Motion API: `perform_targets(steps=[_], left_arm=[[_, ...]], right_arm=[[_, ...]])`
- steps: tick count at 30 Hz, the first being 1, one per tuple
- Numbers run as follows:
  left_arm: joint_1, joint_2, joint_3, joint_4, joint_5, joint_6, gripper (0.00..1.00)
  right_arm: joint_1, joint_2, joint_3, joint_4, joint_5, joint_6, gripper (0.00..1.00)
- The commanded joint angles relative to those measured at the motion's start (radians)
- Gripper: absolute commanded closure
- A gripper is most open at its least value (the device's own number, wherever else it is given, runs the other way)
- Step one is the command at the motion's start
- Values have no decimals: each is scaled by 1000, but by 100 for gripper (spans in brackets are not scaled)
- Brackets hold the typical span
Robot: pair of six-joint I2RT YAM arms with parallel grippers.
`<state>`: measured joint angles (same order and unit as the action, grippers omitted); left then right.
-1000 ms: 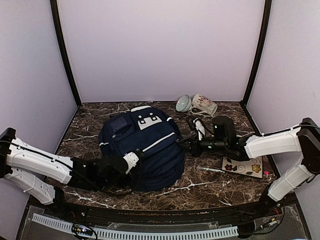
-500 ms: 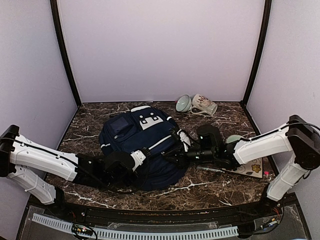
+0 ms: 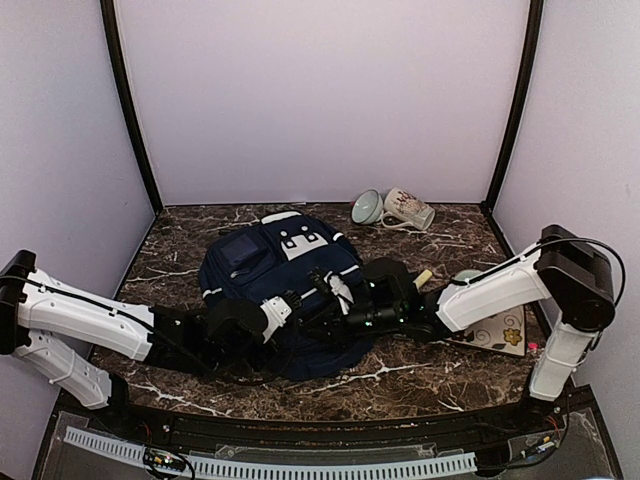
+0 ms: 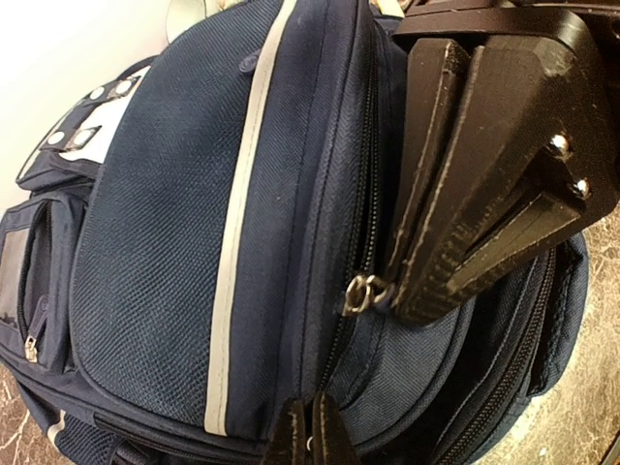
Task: Pack the student bag
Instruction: Unzip the upper front pocket of the student bag.
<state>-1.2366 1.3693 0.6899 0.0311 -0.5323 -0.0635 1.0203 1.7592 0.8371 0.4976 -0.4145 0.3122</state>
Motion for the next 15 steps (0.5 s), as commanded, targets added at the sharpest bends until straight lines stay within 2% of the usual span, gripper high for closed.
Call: perform_targets(steps=[1, 9, 10, 14, 15], left_arm=[[5, -88, -8, 35, -85, -32, 100], [11, -263, -49, -145, -197, -122, 100], [12, -283, -54, -162, -205, -133, 100], [15, -344, -72, -228, -246, -184, 100], [15, -354, -75, -239, -255, -201, 100]], right_arm=[[13, -99, -6, -74, 109, -16, 83], [-48, -374, -134, -256, 436, 24, 42], [-60, -400, -148, -285, 481, 38, 35], [-117, -459, -178, -394, 687, 110, 17], [-132, -463, -176, -424, 742, 143, 7]])
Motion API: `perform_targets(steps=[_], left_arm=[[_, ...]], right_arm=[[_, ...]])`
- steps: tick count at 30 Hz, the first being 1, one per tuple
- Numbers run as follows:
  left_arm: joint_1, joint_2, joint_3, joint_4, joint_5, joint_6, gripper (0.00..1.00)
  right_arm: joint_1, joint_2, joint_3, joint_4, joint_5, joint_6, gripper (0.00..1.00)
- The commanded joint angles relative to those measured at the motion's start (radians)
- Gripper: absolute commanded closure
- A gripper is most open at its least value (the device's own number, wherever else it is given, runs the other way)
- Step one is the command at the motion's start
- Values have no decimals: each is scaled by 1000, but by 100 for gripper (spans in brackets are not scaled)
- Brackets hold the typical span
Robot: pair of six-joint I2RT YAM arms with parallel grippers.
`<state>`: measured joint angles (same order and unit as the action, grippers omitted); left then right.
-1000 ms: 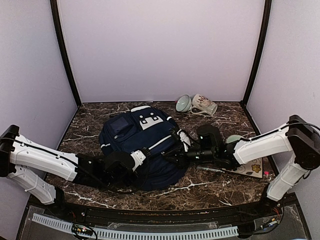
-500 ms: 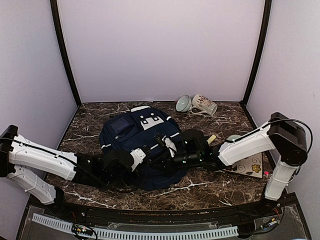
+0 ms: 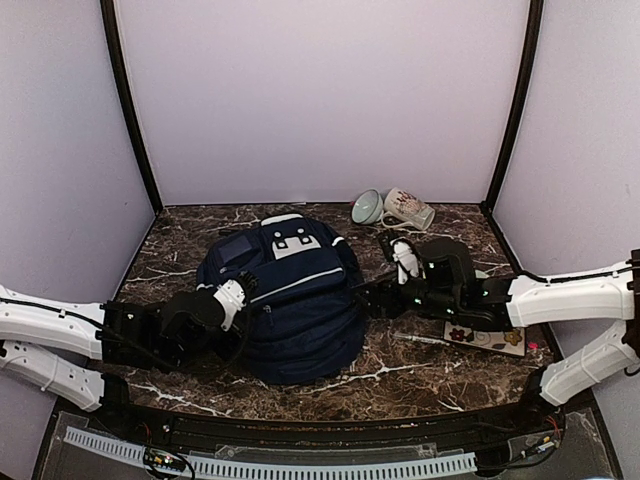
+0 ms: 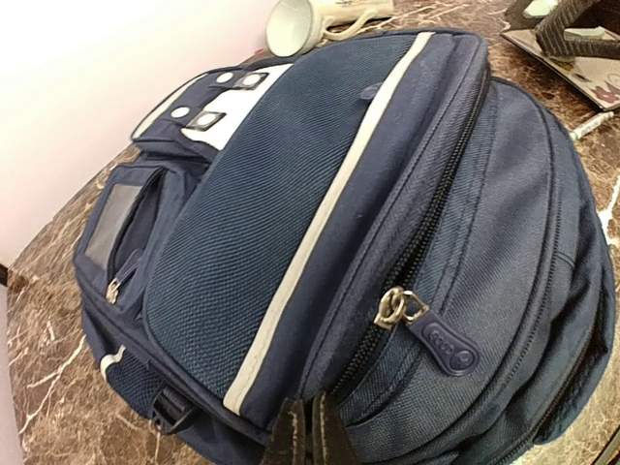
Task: Pack the student bag
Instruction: Unzip the upper front pocket of the student bag, then pick up the pen from the center of the board.
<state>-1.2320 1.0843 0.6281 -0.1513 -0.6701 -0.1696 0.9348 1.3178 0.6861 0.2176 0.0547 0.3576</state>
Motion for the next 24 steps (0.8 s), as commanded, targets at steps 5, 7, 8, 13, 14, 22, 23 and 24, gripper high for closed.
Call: perform_targets(steps=[5, 7, 8, 13, 14, 22, 23, 24], left_arm=[[10, -100, -48, -8, -75, -96, 100], [10, -98, -59, 26, -42, -79, 100], [10, -90, -60, 31, -36, -78, 97], [9, -52, -53, 23, -33, -85, 69], [9, -46, -53, 24, -33, -84, 64], [8, -55, -74, 49, -25, -88, 53], [8, -65, -80, 51, -25, -90, 53], [8, -76, -85, 52, -26, -92, 53]], right_arm=[[-110, 10, 1, -225, 411, 202, 0], [-137, 34, 3, -192, 404, 227, 0], [-160, 45, 10, -188, 404, 250, 0], [-252, 102, 60, -185, 364, 336, 0], [-266, 118, 76, -183, 341, 344, 0], [-304, 383, 357, -391, 342, 414, 0], [-305, 423, 398, -426, 350, 428, 0], [-306, 446, 421, -454, 359, 447, 0]])
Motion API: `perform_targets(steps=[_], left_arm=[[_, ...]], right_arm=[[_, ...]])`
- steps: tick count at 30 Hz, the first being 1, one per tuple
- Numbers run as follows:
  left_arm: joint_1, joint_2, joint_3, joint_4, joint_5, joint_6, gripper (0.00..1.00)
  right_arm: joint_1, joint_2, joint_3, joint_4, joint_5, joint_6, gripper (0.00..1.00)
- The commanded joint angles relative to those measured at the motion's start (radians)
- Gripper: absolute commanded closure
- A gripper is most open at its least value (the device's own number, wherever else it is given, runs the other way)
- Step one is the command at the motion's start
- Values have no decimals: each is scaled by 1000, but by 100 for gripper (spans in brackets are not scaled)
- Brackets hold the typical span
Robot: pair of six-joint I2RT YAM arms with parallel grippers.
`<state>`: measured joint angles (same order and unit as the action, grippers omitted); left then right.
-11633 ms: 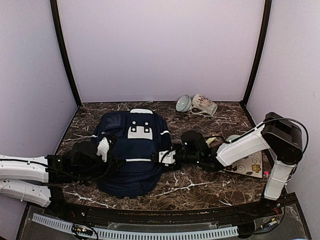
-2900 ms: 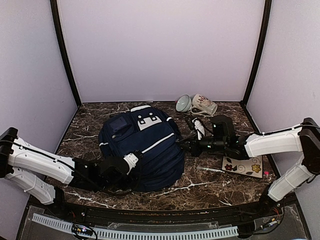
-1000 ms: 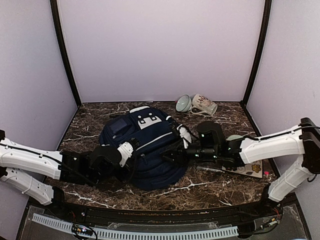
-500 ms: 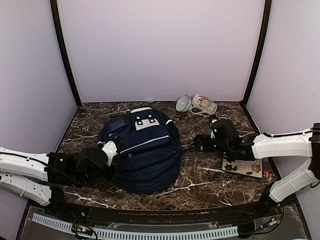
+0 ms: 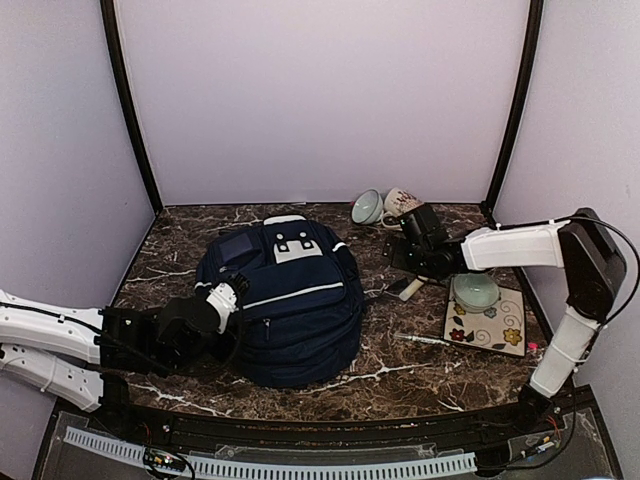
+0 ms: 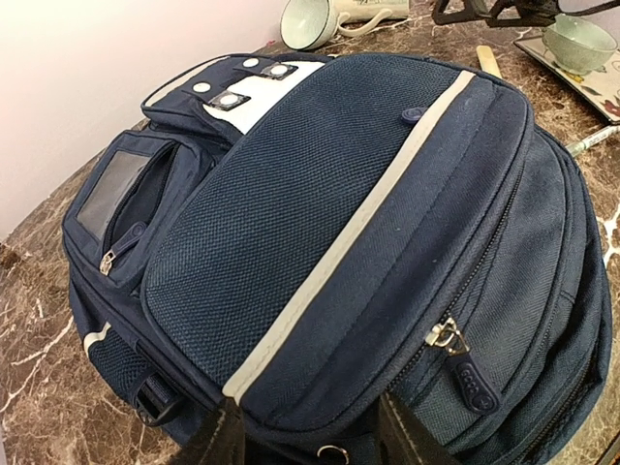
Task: Pack the student bag
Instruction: Pick up the pen from the center of the board.
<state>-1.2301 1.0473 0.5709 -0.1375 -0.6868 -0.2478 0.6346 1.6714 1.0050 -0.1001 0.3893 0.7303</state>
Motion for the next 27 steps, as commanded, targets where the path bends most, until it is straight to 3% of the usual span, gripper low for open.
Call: perform_targets(steps=[1, 9, 15, 19, 24, 27], left_arm=[[6, -51, -32, 35, -9, -18, 53], [5, -151, -81, 54, 16, -15, 53], [4, -171, -92, 50, 21, -23, 53], [4, -177, -96, 50, 22, -26, 53], [5, -174, -99, 55, 17, -22, 53], [4, -166, -95, 53, 10, -21, 53]], right_arm=[[-6, 112, 123, -163, 39, 89, 0], [-6, 146, 131, -237, 109, 190, 4], [-6, 175, 126, -243, 132, 213, 14], [-8, 200, 116, -233, 154, 220, 28], [-24, 246, 102, -195, 123, 208, 34], [-30, 263, 100, -169, 95, 182, 49]])
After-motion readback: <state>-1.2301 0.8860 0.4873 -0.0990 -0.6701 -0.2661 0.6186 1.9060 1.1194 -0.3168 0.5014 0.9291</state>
